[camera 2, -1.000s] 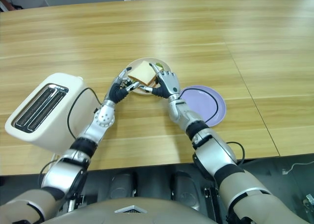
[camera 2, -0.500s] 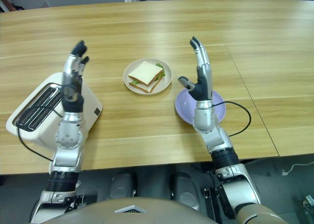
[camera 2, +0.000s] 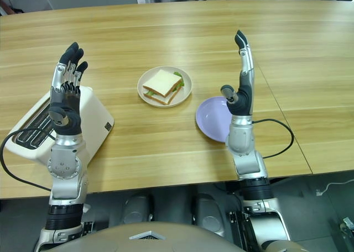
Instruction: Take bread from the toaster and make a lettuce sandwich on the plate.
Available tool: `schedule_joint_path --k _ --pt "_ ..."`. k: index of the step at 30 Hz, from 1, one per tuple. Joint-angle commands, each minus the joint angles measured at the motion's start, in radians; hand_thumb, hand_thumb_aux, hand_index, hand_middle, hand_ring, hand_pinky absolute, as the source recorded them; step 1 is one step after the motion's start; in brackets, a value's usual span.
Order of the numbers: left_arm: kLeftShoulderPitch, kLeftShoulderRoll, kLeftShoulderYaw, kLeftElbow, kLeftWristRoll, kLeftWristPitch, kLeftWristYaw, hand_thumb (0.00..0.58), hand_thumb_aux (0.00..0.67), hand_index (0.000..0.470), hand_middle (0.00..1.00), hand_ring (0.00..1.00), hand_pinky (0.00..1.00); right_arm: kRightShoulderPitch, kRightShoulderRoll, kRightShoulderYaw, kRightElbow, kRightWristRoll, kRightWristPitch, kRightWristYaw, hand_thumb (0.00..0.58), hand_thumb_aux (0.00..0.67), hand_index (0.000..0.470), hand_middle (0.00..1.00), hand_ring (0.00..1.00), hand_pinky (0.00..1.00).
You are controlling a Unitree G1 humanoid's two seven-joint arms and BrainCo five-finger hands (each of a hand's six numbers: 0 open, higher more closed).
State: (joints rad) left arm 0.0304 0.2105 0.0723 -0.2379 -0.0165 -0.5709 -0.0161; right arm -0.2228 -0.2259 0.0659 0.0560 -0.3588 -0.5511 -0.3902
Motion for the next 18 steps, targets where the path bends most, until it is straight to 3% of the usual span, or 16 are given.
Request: schedule_joint_path --k 1,18 --pt "0.006 -0.012 0.009 0.012 0.002 0.011 -0.009 0.000 0.000 0.000 0.00 0.00 0.00 0.014 0.015 -0.019 -0.020 0.003 0.006 0.021 0.000 0.000 0.000 0.00 0.00 0.00" --pt "-0.001 -0.034 0.038 0.013 0.007 0.027 -0.016 0.000 0.000 0.000 0.00 0.00 0.00 0.009 0.057 -0.033 -0.026 -0.007 0.005 0.057 0.000 0.000 0.000 0.00 0.00 0.00"
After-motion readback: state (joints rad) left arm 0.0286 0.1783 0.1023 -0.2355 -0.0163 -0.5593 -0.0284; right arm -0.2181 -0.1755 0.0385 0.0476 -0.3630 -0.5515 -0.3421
